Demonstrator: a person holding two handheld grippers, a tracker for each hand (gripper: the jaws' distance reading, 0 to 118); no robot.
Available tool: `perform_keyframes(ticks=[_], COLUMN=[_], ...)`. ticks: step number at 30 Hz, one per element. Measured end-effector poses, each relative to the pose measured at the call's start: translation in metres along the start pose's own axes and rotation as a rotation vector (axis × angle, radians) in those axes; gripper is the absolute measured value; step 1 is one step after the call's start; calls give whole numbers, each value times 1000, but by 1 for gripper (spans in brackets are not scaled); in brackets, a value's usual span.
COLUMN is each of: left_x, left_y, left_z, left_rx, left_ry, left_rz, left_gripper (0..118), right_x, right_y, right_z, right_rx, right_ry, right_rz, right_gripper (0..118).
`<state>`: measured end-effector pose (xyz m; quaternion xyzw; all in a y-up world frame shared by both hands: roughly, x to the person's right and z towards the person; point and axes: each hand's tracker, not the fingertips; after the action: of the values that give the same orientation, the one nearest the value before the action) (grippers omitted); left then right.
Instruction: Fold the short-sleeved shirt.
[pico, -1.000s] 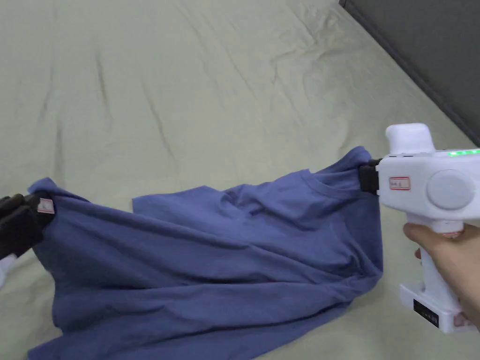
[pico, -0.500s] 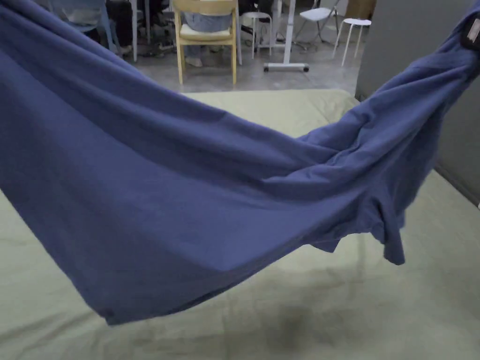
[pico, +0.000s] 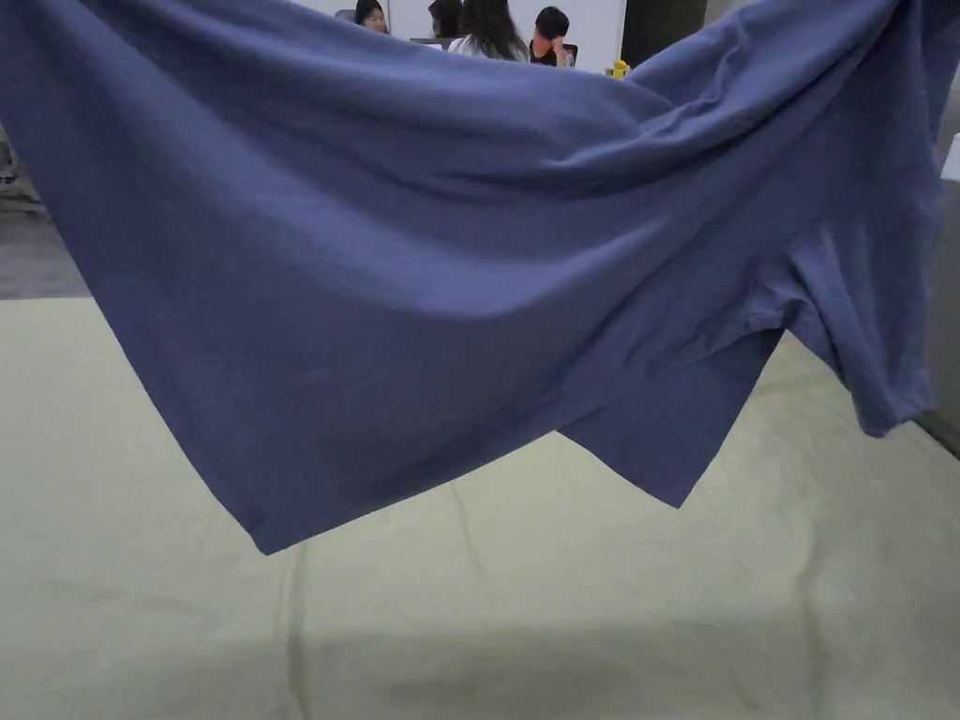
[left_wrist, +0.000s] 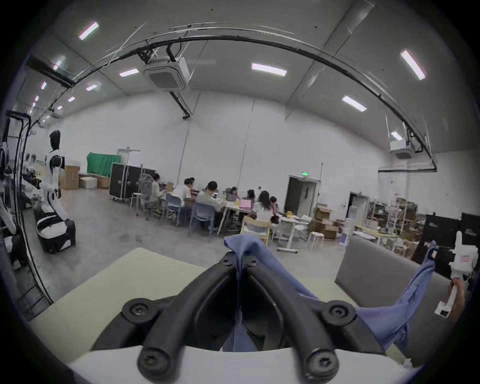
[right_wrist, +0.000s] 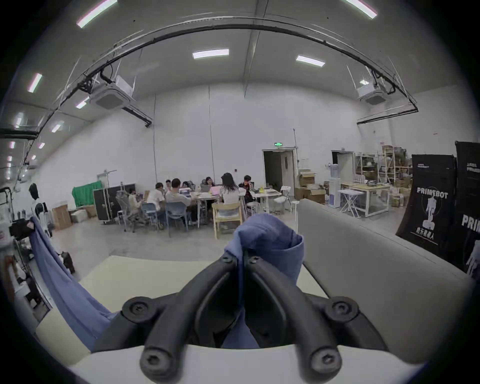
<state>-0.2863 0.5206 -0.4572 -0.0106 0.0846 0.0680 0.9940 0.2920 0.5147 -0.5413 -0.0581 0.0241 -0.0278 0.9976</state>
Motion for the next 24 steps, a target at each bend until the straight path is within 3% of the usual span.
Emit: perform_keyframes(ticks=[7,14,18,21,24], left_x=[-21,-61,-79,-86,-94], left_y=[-93,-259,-338,-377,-403], left_z=[-77,-132,-139,-131,-110], left_rx=[-75,-268,-361,-419,-452], left_ry=[19,51,74,88,74], left_rz=[61,135,190,181,178], left_gripper=[0,0,0,0,0], right_x=[-2,13,14,16,25], right_y=[-81,-249,-335,-381,-412], right_z=[-94,-162,-170,-167,-146], right_rx=[-98,-306,-415,-455,-487], right_ry=[-26,-29,-40,-42,-21], right_rz=[2,-19,-25,0,-25], right_gripper=[5,5,5,5,5])
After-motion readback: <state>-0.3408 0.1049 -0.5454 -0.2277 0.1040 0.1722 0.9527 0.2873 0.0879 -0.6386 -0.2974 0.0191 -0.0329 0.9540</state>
